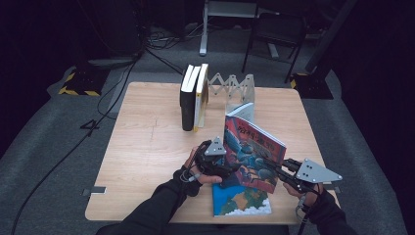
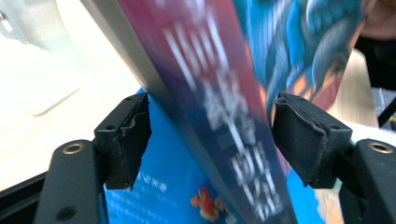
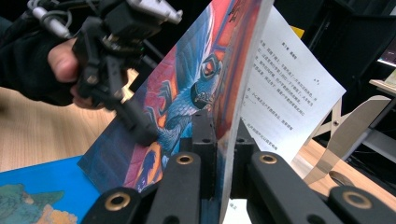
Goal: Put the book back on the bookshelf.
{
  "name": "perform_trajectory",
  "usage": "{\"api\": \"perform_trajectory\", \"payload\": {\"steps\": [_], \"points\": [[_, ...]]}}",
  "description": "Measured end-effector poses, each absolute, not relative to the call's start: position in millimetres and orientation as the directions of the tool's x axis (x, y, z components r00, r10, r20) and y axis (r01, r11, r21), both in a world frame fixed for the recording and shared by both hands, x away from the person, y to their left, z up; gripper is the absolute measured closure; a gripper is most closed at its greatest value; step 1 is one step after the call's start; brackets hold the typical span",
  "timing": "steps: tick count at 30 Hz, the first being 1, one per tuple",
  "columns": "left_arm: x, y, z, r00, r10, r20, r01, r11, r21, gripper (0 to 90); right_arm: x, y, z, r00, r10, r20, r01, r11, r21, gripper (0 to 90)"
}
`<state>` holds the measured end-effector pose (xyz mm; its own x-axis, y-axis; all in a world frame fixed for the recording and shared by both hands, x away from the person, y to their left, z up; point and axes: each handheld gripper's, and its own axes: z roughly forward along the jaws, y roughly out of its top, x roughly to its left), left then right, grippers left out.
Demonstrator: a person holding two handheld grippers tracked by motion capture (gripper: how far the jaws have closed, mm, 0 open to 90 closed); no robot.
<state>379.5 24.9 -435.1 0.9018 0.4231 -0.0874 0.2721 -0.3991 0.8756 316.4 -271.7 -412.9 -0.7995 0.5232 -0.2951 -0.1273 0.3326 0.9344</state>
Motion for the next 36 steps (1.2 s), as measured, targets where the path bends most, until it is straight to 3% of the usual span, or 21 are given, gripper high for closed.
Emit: {"api": "perform_trajectory", "payload": {"steps": [2, 4, 10, 29, 36], "points": [[382.0, 26.0, -429.6, 0.902, 0.422, -0.089, 0.266, -0.381, 0.885, 32.8, 316.9, -271.8, -412.7, -0.800, 0.522, -0.295, -0.127, 0.333, 0.934, 84.3], [382.8, 29.4, -424.5, 0.907, 0.414, -0.072, 0.242, -0.374, 0.895, 42.1, 317.5, -271.5, -411.9, -0.795, 0.526, -0.302, -0.127, 0.342, 0.931, 83.3], [376.3, 34.2, -416.0, 0.905, 0.426, -0.022, 0.194, -0.365, 0.911, 58.7, 323.2, -273.8, -411.4, -0.785, 0.545, -0.295, -0.112, 0.344, 0.932, 82.1], [354.0, 39.4, -395.2, 0.890, 0.417, 0.186, -0.010, -0.390, 0.921, 69.1, 333.8, -271.8, -404.5, -0.764, 0.564, -0.313, -0.129, 0.342, 0.931, 81.9], [343.0, 46.9, -402.0, 0.905, 0.384, 0.182, -0.009, -0.411, 0.912, 72.3, 328.3, -273.5, -408.3, -0.764, 0.567, -0.308, -0.124, 0.340, 0.932, 71.5]]}}
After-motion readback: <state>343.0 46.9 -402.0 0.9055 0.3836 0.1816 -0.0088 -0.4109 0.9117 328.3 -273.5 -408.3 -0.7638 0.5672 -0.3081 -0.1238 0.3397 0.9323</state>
